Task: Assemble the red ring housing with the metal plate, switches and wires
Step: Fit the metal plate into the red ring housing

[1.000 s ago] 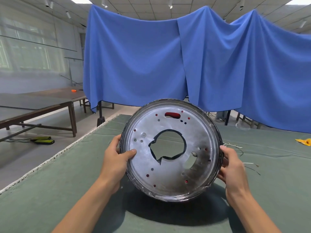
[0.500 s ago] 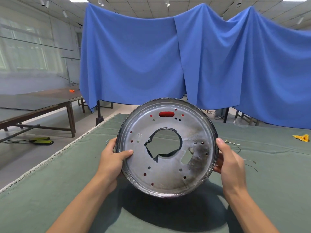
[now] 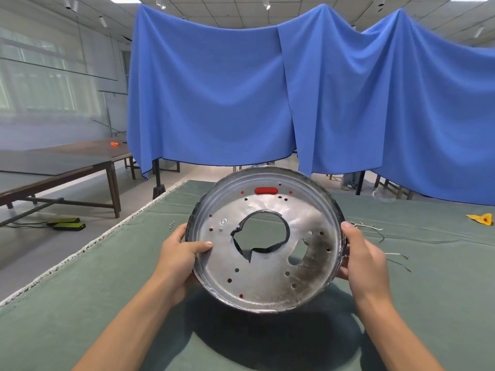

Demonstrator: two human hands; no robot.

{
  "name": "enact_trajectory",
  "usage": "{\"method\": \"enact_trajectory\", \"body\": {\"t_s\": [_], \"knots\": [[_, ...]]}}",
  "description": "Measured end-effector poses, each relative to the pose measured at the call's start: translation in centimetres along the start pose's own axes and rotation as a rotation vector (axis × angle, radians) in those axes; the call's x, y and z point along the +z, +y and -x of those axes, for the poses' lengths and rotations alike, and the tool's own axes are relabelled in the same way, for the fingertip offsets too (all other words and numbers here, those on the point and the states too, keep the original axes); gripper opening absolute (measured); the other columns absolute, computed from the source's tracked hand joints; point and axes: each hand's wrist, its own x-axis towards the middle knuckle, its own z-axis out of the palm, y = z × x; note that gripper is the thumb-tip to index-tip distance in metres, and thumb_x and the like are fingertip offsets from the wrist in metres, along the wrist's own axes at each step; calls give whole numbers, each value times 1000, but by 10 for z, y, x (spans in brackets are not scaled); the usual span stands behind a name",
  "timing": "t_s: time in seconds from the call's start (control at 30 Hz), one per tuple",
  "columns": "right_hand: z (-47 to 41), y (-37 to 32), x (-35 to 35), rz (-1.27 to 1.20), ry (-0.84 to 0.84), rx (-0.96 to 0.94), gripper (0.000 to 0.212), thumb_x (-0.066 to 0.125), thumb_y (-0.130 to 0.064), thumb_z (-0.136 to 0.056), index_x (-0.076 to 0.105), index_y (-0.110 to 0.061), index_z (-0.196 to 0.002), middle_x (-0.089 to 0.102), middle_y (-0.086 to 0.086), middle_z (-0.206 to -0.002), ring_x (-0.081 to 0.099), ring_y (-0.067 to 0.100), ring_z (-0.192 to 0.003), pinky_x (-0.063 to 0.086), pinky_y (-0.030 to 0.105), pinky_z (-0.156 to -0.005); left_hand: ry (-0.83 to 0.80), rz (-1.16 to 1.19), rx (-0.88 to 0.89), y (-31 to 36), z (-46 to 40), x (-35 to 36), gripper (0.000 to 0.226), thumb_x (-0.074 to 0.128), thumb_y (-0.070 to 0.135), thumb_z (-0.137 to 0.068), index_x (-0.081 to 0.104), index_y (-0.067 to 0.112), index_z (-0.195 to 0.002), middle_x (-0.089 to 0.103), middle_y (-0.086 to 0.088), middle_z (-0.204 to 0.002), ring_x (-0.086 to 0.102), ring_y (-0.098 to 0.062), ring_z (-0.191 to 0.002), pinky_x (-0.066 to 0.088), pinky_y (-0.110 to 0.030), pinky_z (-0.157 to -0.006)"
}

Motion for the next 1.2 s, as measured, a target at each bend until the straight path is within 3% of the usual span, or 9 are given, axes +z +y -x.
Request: {"method": "enact_trajectory", "body": {"t_s": [0.13, 0.27, 0.33, 0.43, 0.53, 0.6, 0.9, 1.03, 1.2], "knots": [[-1, 4, 3, 128, -67, 140, 41, 48, -45, -91, 70, -16, -74, 72, 0, -67, 68, 17, -59, 50, 31, -57, 29, -83, -148, 7, 2, -4, 35, 55, -10, -83, 50, 23, -73, 61, -3, -72, 65, -31, -49, 51, -44, -38], [-4, 7, 4, 297, -81, 177, 42, 51, -54, -83, 71, -17, -83, 72, 3, -81, 67, 25, -78, 54, 43, -76, 13, -184, -190, 14, 4, -2, 35, 54, -10, -84, 46, 22, -73, 50, 3, -79, 63, -35, -60, 47, -45, -32], [-4, 8, 2, 402, -95, 182, 40, 59, -52, -81, 69, -13, -82, 67, 3, -76, 62, 27, -78, 52, 47, -83, 12, -249, -202, 16, 5, 3, 32, 54, -9, -85, 48, 21, -75, 48, 3, -82, 62, -35, -65, 48, -44, -32], [-8, 7, 0, 461, -116, 276, 35, 69, -41, -74, 66, -6, -74, 49, 5, -58, 51, 28, -64, 52, 44, -71, 12, -343, -237, 20, 7, 5, 24, 53, -8, -85, 49, 15, -81, 48, 0, -85, 59, -31, -62, 48, -47, -30], [-15, 1, -4, 439, -175, 426, 23, 72, -31, -74, 62, -11, -83, 46, 5, -68, 49, 24, -63, 49, 34, -56, -9, -424, -262, 25, 8, 5, 26, 52, -8, -84, 44, 15, -94, 47, -3, -89, 62, -28, -42, 49, -45, -32], [-17, 0, -6, 453, -215, 498, 26, 72, -26, -77, 59, -12, -95, 49, 5, -74, 51, 22, -63, 46, 30, -55, -31, -491, -259, 28, 6, 4, 21, 54, -9, -82, 46, 10, -86, 46, -10, -82, 59, -29, -34, 50, -47, -34], [-27, -6, -6, 620, -308, 533, 27, 72, -16, -81, 50, -10, -94, 58, 9, -83, 64, 22, -64, 50, 32, -48, -32, -685, -339, 34, -3, 9, 11, 56, -2, -86, 47, 3, -86, 52, -22, -91, 65, -41, -59, 56, -54, -52], [-25, -9, -4, 642, -319, 535, 29, 71, -17, -82, 47, -10, -99, 57, 9, -86, 65, 23, -69, 50, 31, -45, -29, -773, -286, 31, -9, 8, 12, 60, 0, -82, 48, 4, -82, 52, -16, -82, 57, -28, -58, 55, -37, -61], [-24, -13, -2, 709, -325, 533, 25, 69, -16, -84, 45, -11, -85, 55, 9, -89, 65, 23, -69, 52, 33, -45, -21, -798, -255, 27, -7, 7, 15, 60, -5, -75, 50, 5, -78, 48, -11, -69, 48, -22, -52, 43, -23, -49]]}}
